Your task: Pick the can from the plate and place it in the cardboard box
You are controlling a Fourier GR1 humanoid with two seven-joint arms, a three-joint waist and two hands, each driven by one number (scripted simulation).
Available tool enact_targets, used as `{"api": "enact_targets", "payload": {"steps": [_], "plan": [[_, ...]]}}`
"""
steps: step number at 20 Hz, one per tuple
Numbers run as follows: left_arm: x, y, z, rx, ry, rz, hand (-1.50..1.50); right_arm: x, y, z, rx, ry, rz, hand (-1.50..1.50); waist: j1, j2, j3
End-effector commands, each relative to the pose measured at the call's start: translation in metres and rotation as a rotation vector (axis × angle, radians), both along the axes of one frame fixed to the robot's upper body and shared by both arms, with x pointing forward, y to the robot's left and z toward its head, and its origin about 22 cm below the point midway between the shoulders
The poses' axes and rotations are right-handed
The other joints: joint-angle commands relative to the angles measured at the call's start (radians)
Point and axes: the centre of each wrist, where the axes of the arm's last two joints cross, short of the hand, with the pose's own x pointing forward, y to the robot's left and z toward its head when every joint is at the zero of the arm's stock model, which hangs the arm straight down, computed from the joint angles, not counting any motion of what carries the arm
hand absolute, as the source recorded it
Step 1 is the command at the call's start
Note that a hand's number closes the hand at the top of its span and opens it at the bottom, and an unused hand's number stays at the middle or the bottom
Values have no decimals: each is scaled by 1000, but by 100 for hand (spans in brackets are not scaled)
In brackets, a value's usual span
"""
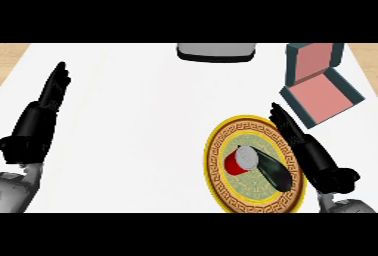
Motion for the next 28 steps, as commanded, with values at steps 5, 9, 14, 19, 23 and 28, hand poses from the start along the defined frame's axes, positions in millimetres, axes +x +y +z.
{"api": "enact_targets", "payload": {"steps": [5, 9, 14, 19, 23, 28], "plan": [[-11, 59, -38, 126, 184, 257, 0, 27, 26, 24, 206, -14, 441, -150, 12, 10, 11], [-22, 57, -62, 109, 295, 249, 0, 43, 6, 97, -469, -423, 558, -150, 22, -1, 7], [-19, 61, -69, 97, 290, 276, 0, 41, -24, -21, 106, -220, 594, -150, 3, 18, 13], [-5, 57, -66, 92, 314, 285, 0, 79, -48, -19, 23, -352, 697, -150, -3, 9, 12], [-4, 68, -69, 100, 303, 294, 0, 106, -58, 35, -317, -472, 734, -150, 4, 13, 10], [-10, 72, -68, 95, 304, 291, 0, 114, -28, 45, -555, -451, 873, -150, -8, 1, 8]]}}
